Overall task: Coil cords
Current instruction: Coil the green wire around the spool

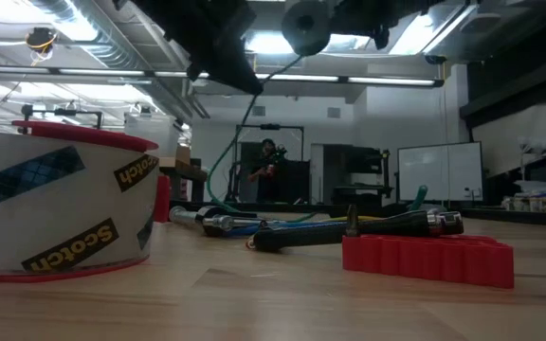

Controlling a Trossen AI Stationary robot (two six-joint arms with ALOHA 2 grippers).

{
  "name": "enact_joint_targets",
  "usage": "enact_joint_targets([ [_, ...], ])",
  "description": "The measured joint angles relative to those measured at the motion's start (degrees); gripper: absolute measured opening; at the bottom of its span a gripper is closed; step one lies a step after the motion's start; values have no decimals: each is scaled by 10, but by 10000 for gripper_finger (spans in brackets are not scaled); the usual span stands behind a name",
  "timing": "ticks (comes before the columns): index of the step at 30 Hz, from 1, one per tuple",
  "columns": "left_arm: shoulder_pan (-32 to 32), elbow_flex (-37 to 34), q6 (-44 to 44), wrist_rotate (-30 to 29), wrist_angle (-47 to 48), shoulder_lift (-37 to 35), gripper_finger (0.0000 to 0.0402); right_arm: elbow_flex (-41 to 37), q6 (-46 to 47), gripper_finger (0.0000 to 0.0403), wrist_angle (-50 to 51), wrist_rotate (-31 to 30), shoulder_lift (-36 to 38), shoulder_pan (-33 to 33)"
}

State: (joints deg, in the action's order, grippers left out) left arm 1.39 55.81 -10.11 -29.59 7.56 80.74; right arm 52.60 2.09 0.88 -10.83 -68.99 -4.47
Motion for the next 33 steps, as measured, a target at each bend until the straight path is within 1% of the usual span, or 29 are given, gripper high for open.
enact_joint_targets([
  [4,13,0,-12,0,-10,-9,0,0,10,0,14,-4,-24,0],
  [7,15,0,-27,6,-13,-13,0,0,10,0,7,-30,-49,0],
  [14,15,0,-19,73,-59,-13,0,0,11,0,-19,-94,-104,0],
  [17,14,0,-20,89,-75,-13,0,0,11,0,-39,-113,-123,0],
  [19,14,0,-28,95,-79,-13,0,0,11,0,-67,-125,-135,0],
  [24,13,0,-46,111,-92,-13,0,-1,7,0,-159,-127,-157,-1],
  [33,6,0,-36,113,-128,-12,0,-1,5,0,-297,-126,-181,0],
])
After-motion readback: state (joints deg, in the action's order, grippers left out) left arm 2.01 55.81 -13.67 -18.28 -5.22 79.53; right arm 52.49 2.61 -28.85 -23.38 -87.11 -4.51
